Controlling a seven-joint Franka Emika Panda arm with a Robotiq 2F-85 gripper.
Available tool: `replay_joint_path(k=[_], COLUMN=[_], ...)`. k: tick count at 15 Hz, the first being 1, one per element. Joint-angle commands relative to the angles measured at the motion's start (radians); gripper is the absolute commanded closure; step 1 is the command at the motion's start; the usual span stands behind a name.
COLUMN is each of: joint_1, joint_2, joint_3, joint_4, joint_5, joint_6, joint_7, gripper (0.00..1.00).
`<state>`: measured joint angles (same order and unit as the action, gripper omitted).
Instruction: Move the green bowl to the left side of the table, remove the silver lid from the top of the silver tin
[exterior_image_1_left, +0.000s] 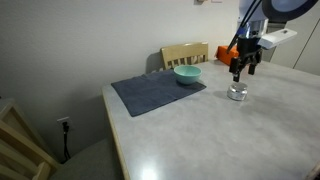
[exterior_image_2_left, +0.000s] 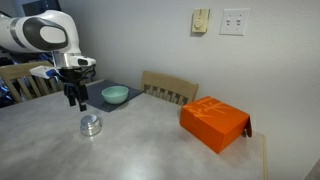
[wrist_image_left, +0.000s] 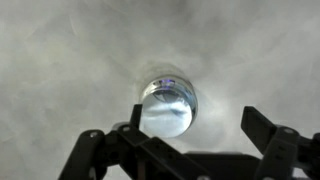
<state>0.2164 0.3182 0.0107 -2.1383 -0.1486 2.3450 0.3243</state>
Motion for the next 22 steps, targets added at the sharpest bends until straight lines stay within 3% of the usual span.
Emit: replay_joint_path(k=[1,5,10,14,19,22], joint_1=[-0.053,-0.09,-0.118,-0.1,-0.056,-0.06], joint_2=[-0.023,-0.005,0.013,0.026,0.058,0.08], joint_3=[0.031,0.045,0.055,0.043,0.0,0.0], joint_4=[-0.007,0.015,0.013,0.001,-0.024,-0.023], joint_5=[0.016,0.035,0.084,0.038,-0.117,-0.121], joint_6=[-0.14,-0.197,-0.096,-0.039,0.134,0.164], joint_7=[-0.193,-0.368,-0.445,-0.389,-0.204,-0.166], gripper=[0.0,0.0,0.0,0.0,0.0,0.0])
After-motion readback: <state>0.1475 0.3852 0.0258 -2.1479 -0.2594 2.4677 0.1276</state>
